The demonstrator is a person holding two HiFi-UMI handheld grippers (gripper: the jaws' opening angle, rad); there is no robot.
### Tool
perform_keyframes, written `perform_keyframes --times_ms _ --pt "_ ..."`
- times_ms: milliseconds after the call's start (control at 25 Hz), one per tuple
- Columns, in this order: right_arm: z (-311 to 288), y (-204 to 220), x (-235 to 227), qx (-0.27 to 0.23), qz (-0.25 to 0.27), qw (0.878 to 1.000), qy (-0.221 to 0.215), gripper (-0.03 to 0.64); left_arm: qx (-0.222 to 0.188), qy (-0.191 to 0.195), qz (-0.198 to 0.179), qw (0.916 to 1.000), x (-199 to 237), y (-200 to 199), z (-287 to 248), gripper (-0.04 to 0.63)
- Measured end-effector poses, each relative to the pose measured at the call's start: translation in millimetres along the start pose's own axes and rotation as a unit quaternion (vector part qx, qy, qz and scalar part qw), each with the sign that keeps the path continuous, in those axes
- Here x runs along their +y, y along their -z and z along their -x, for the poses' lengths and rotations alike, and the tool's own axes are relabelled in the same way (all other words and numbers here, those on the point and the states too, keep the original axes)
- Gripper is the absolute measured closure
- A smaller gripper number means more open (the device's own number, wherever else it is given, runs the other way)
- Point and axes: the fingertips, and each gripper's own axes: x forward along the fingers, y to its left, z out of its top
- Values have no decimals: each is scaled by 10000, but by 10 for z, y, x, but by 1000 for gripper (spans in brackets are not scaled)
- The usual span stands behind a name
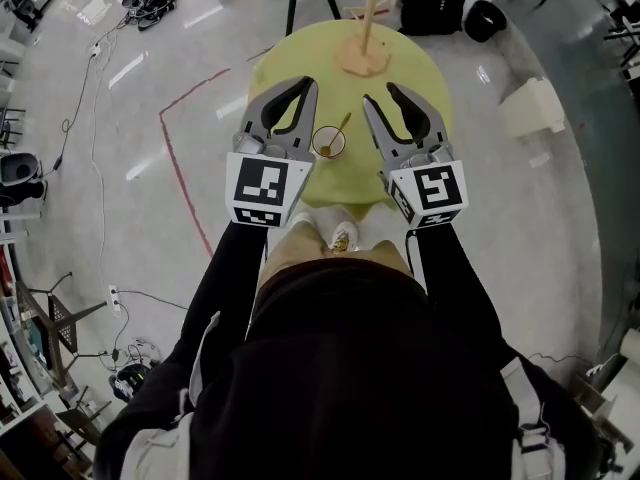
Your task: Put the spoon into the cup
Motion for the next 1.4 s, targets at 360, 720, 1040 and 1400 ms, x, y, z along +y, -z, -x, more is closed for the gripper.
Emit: perform_keyframes --times_ms 360,720,1040,1400 --pt "40 -36 30 -32 217 9996 -164 591 16 -6 13 10000 -38 13 -28 575" --pt "1 -28 78 -37 139 9994 -327 591 36 55 -4 10000 -59 44 -81 575" --pt "-20 -76 5 -102 141 9997 -145 591 42 86 24 10000 -27 52 -92 575" --pt "-34 -44 -73 21 253 9997 49 591 33 122 13 9999 -29 63 -145 575"
